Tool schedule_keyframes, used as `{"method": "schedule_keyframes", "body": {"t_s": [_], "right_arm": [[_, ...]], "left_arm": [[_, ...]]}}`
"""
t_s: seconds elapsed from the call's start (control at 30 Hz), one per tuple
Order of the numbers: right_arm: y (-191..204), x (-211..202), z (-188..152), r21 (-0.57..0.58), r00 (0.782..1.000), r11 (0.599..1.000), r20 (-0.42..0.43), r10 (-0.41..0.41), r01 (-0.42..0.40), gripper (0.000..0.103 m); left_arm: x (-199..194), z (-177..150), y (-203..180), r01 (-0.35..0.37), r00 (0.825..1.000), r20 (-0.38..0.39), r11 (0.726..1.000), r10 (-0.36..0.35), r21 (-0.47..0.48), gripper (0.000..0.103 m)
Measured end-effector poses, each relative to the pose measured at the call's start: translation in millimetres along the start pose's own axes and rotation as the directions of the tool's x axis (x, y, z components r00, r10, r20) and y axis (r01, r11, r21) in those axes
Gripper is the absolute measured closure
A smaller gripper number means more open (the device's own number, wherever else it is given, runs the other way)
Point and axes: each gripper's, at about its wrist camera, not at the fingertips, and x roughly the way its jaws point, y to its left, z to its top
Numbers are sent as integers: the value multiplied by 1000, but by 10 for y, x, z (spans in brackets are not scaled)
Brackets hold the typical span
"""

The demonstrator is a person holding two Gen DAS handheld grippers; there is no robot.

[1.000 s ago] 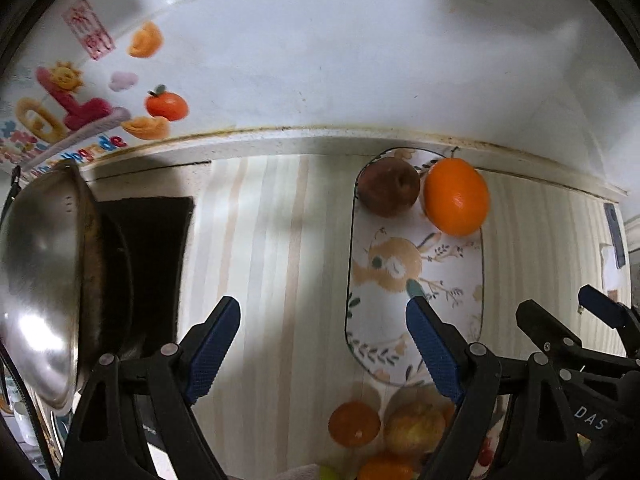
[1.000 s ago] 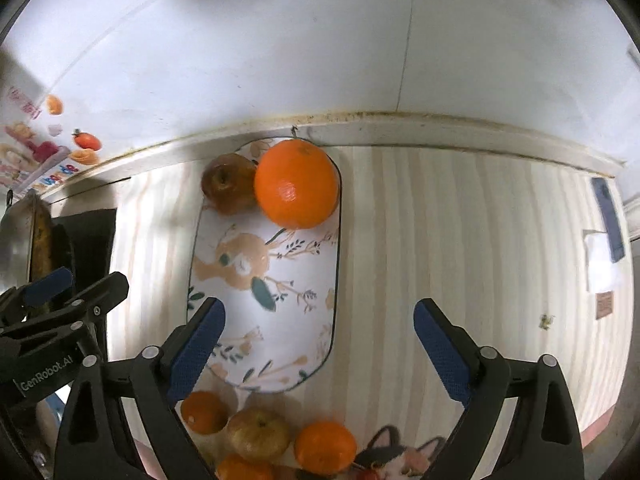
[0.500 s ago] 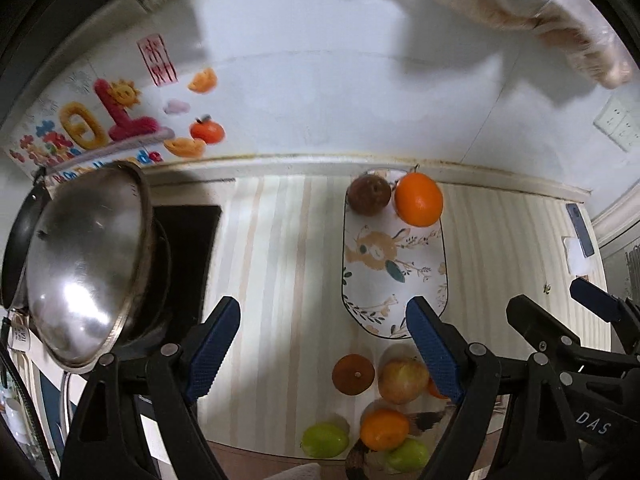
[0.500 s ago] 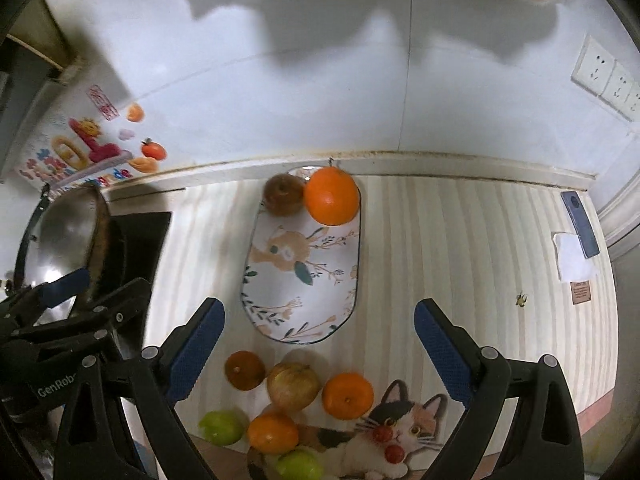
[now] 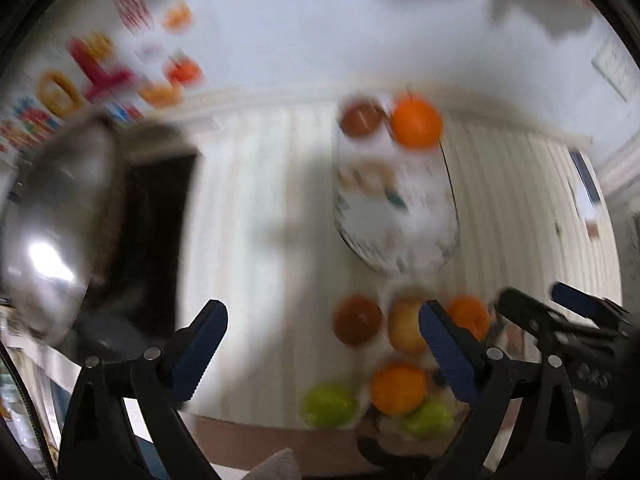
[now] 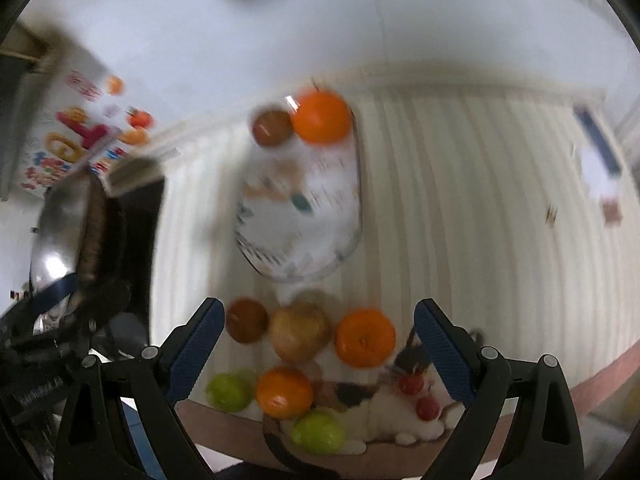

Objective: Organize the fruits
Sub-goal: 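Move both open grippers back toward the fruits by the cat plush, then grasp the red apple with the left gripper while the right grasps a tangerine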

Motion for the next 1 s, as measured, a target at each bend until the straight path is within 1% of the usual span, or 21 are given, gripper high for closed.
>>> {"method": "schedule_keyframes", "body": {"t_s": [0.07,0.13,0.17,0.23,0.33,0.37,0.4,0.43,0.47,0.5,0.57,0.63,0.67,0.73,0.8,0.83,0.9,0.93,0.97,1.0], "right_arm": [[-178,261,-72,51,998,999,-57,18,-15,6],[-313,466,-134,90,995,996,-98,29,-20,11],[-370,575,-168,107,992,994,-121,36,-23,17],[-450,777,-217,129,987,991,-156,43,-23,20],[-511,1025,-276,137,980,990,-193,49,-22,26],[-530,1105,-293,140,976,990,-208,60,-31,30],[-556,1143,-315,150,976,986,-194,96,-67,35],[-557,1158,-327,150,973,984,-192,127,-98,38],[-548,1155,-337,138,974,987,-195,113,-87,38],[-525,1132,-343,108,977,992,-195,81,-60,38],[-535,1076,-355,70,983,997,-179,40,-27,38],[-611,1026,-357,74,983,997,-180,33,-20,38],[-654,1008,-364,76,983,997,-182,32,-18,38],[-733,989,-378,71,982,997,-189,14,-1,38],[-816,983,-393,66,982,998,-191,3,9,38],[-858,990,-412,67,981,998,-194,2,11,38],[-944,984,-421,83,981,997,-194,25,-9,38],[-969,978,-433,83,981,997,-193,19,-3,38],[-994,967,-441,84,982,996,-189,14,2,38],[-1014,975,-424,89,982,996,-190,18,-1,38]], "left_arm": [[249,-66,-68,5,998,-62,1000,-5,6,5],[419,-117,-111,-3,995,-96,1000,4,6,5],[479,-136,-124,-3,994,-108,1000,3,2,5],[565,-170,-137,2,992,-130,1000,-4,-12,5],[641,-197,-159,1,988,-152,1000,-3,-9,5],[656,-202,-170,-1,988,-157,1000,0,-7,5],[668,-201,-183,1,987,-164,1000,-2,-6,5],[667,-193,-199,6,985,-170,1000,-7,-7,5],[675,-183,-230,14,984,-175,1000,-14,-4,5],[677,-172,-270,23,984,-177,1000,-22,3,5],[690,-153,-405,39,983,-181,998,-31,42,5],[741,-137,-557,47,982,-187,995,-29,88,7],[775,-130,-627,55,980,-197,993,-34,105,11],[880,-122,-763,82,971,-233,989,-52,124,12],[967,-114,-850,89,965,-256,987,-52,136,12],[1029,-108,-912,81,964,-263,985,-38,155,12],[1096,-109,-990,62,965,-264,981,-12,185,21],[1097,-92,-1036,42,970,-241,977,9,207,22],[1107,-71,-1084,24,973,-229,973,31,232,27],[1126,-49,-1124,17,973,-228,969,41,247,34]]}}
